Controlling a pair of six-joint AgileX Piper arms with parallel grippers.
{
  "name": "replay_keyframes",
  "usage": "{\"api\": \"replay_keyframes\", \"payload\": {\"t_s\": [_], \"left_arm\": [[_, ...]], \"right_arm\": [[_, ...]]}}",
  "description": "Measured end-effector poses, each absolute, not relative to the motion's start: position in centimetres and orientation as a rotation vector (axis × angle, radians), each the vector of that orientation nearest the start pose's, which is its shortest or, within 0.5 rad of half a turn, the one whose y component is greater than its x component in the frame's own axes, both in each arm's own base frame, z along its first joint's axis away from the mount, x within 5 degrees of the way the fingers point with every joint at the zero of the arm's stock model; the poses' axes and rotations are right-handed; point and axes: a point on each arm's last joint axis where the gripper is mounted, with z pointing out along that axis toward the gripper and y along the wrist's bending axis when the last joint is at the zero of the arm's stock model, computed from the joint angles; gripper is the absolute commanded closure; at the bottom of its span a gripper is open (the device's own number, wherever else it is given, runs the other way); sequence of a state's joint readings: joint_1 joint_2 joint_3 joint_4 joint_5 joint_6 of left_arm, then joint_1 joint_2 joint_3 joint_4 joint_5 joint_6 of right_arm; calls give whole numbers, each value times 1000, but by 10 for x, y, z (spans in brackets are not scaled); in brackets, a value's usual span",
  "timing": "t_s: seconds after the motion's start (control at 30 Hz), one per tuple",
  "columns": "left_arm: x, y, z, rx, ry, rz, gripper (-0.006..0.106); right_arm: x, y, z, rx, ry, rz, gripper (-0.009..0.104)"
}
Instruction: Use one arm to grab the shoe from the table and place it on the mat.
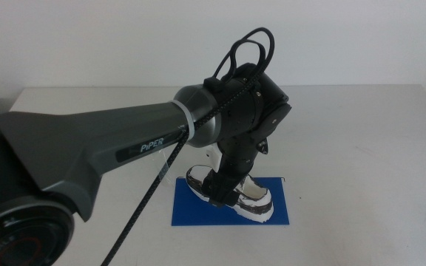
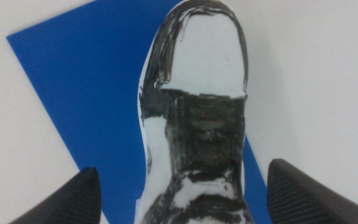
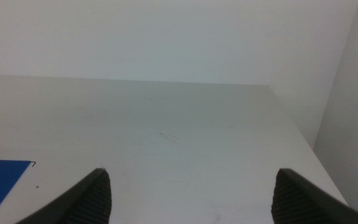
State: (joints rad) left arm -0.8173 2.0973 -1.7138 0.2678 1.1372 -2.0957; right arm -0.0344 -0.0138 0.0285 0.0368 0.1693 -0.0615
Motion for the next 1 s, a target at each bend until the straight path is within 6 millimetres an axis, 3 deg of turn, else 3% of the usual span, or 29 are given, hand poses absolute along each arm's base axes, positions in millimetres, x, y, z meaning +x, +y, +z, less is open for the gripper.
{"api": "replay_keyframes", "payload": {"t_s": [0.3,0.5,0.7,1.0], "left_arm": [[309,-297,229,-1609,2372,-191,15],[307,-292,271,-1578,2341,-275,15],[304,-279,322,-1341,2332,-378,15],[293,-245,380,-838,2285,-278,15]], "right_arm": [[56,-1,189,3,1668,-40,29],[56,-1,189,3,1668,-40,29],[56,-1,189,3,1668,-40,29],[56,-1,189,3,1668,-40,29]]}}
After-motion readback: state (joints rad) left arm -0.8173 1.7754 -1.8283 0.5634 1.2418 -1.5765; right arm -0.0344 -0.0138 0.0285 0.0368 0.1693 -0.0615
